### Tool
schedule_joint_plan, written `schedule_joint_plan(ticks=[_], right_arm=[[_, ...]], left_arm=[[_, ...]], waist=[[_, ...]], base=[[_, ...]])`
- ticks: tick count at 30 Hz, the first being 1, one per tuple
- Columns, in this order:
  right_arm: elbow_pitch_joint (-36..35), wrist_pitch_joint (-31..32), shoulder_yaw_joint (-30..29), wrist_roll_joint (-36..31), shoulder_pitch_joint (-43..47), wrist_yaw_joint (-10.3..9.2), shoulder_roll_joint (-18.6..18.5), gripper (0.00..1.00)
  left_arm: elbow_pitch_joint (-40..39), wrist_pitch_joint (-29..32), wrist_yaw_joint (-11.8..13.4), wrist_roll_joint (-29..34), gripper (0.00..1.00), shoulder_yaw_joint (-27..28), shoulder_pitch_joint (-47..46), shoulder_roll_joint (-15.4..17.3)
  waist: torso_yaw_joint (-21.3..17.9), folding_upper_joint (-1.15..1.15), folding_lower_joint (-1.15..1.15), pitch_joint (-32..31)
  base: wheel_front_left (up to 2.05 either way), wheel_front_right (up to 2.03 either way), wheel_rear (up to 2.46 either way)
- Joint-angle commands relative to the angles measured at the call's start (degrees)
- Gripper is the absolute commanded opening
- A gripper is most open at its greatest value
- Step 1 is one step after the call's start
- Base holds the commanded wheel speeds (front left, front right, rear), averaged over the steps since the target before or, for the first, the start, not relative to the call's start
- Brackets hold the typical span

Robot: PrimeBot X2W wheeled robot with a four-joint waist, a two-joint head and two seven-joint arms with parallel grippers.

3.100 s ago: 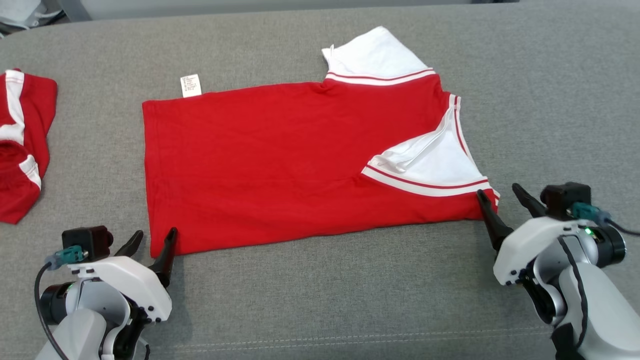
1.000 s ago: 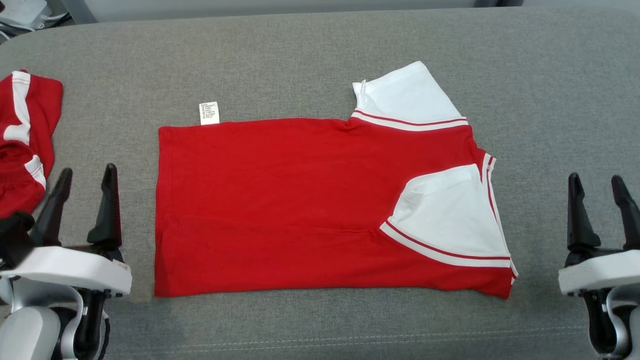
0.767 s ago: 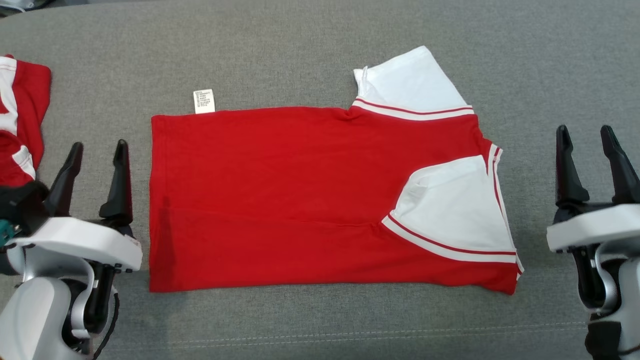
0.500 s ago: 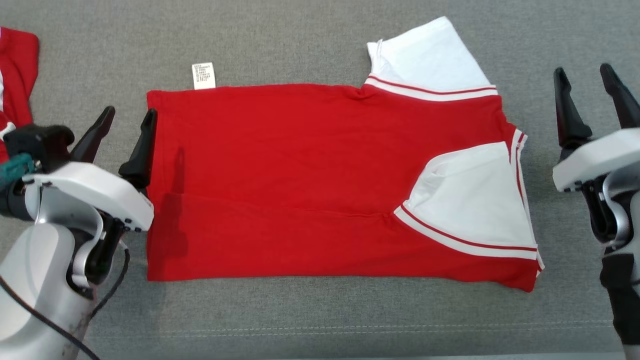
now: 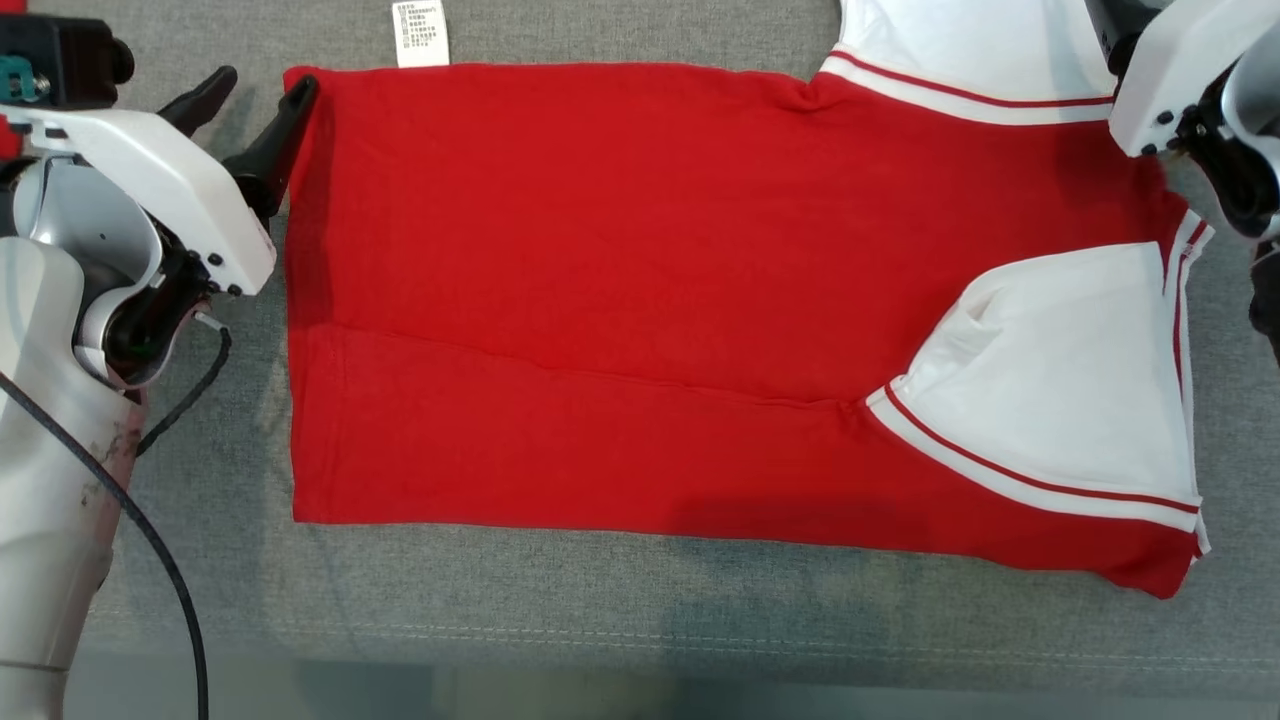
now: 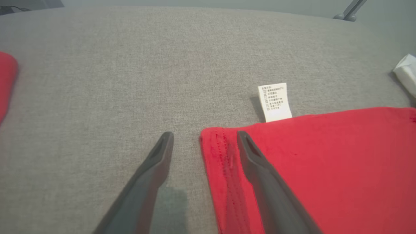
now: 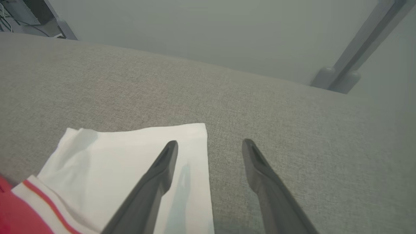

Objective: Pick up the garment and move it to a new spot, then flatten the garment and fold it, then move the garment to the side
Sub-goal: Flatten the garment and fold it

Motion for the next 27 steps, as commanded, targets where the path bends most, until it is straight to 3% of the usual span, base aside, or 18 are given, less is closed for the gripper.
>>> schedule_joint_plan(ticks=[1,12,25,26,27], right_arm=[[0.1,0.6,0.8,1.1,-1.5,-0.17,0.2,1.0],[11.2,2.0,6.3,5.4,-11.0,-0.17,1.9,1.0],[17.3,0.1,11.2,9.9,-13.9,-0.17,2.8,1.0],[17.8,0.0,11.4,10.3,-14.0,-0.17,2.9,1.0],[18.3,-0.3,11.5,10.7,-14.1,-0.17,3.0,0.97]], left_arm=[[-0.2,0.3,-0.5,-0.6,1.0,1.5,-2.9,2.4],[4.8,1.9,-1.4,-3.4,1.0,-2.8,-7.8,1.9],[3.7,3.2,-1.5,-9.9,1.0,-9.8,-9.7,2.7],[4.0,3.2,-1.5,-10.2,0.98,-10.2,-9.8,2.7],[4.3,3.3,-1.5,-10.5,0.72,-10.7,-10.0,2.7]], waist=[[0.6,0.0,0.0,1.1],[2.0,0.0,0.0,3.2],[2.5,0.0,0.0,3.3],[2.5,0.0,0.0,3.3],[2.5,0.0,0.0,3.3]], base=[[0.0,0.0,0.0],[0.0,0.0,0.0],[0.0,0.0,0.0],[0.0,0.0,0.0],[0.0,0.0,0.0]])
